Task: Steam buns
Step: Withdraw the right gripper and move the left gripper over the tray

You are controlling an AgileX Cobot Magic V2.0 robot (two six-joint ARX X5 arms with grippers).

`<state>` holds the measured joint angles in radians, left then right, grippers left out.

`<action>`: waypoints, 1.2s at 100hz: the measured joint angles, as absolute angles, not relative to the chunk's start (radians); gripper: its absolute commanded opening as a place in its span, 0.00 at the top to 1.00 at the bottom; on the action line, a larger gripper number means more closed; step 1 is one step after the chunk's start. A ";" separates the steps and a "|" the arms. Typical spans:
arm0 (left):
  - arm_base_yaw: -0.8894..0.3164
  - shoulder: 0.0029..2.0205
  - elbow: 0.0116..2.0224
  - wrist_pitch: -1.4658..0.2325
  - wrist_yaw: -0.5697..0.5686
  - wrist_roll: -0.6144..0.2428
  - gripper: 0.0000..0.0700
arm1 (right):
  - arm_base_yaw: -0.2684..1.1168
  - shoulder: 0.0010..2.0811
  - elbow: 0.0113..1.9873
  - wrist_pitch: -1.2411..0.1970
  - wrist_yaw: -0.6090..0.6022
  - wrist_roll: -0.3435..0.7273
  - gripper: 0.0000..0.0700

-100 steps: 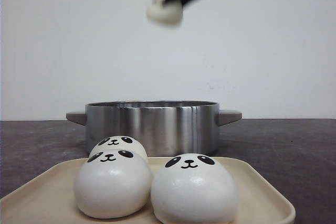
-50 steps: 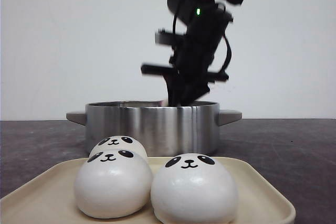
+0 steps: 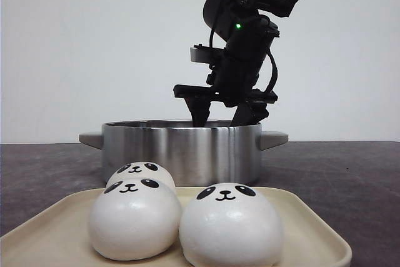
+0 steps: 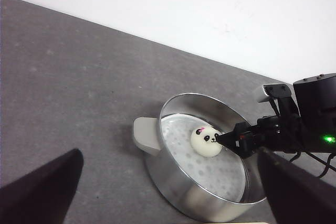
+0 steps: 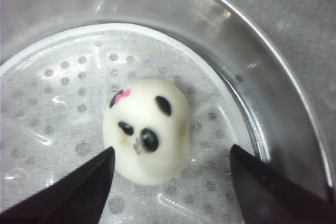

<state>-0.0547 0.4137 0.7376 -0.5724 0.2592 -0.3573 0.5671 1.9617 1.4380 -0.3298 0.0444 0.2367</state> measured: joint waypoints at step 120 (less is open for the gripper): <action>-0.634 1.484 0.878 -0.453 0.185 -0.385 0.15 | 0.694 1.101 1.443 -0.542 0.027 0.233 1.00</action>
